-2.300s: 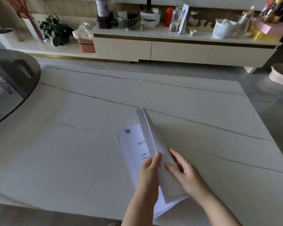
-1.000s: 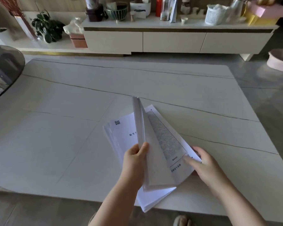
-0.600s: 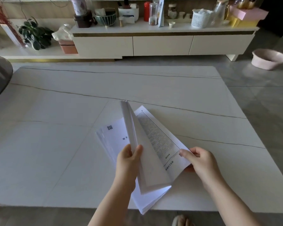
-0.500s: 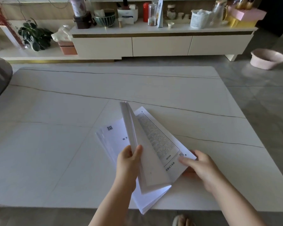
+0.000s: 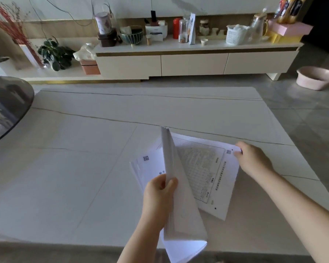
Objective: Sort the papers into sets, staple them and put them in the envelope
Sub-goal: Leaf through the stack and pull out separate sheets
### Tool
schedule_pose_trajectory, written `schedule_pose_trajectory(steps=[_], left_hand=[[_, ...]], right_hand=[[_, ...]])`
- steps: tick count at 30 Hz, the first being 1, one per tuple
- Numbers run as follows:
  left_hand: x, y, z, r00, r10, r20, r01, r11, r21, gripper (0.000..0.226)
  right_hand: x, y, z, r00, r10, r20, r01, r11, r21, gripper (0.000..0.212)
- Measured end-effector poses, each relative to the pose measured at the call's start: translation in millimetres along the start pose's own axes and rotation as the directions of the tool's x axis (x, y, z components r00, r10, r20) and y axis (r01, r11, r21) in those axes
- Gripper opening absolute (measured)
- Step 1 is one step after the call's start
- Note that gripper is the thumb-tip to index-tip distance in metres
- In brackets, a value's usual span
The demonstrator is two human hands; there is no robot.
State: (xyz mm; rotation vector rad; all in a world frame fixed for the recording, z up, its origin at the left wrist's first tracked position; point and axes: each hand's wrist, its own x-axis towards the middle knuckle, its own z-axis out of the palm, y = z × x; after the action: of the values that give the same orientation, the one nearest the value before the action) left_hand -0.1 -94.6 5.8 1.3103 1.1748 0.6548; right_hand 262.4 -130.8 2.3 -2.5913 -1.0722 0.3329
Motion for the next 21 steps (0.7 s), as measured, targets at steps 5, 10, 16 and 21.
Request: schedule_pose_trajectory(steps=[5,10,16,21], left_hand=[[4.4,6.1,-5.6,0.999,-0.027,-0.02,0.026,0.998,-0.06,0.04],[3.8,5.3,-18.6,0.999,-0.018,-0.027,0.015,0.994,-0.108,0.026],[2.6,2.5,-34.2,1.0,-0.023,-0.001,0.023,0.992,-0.125,0.021],[4.1,5.5,-32.3,0.999,-0.045,0.014,0.046,0.99,-0.13,0.019]], right_hand=[[7.1,-48.4,17.6,0.961,-0.237,-0.143,0.162,0.9,-0.405,0.032],[-52.4,-65.9,91.9,0.934,-0.251,0.253,0.32,0.904,-0.285,0.055],[6.5,-25.4,59.3,0.841,-0.326,0.432,0.482,0.814,-0.324,0.056],[-6.0,-39.3,58.3,0.956,-0.266,0.123,0.289,0.922,-0.257,0.052]])
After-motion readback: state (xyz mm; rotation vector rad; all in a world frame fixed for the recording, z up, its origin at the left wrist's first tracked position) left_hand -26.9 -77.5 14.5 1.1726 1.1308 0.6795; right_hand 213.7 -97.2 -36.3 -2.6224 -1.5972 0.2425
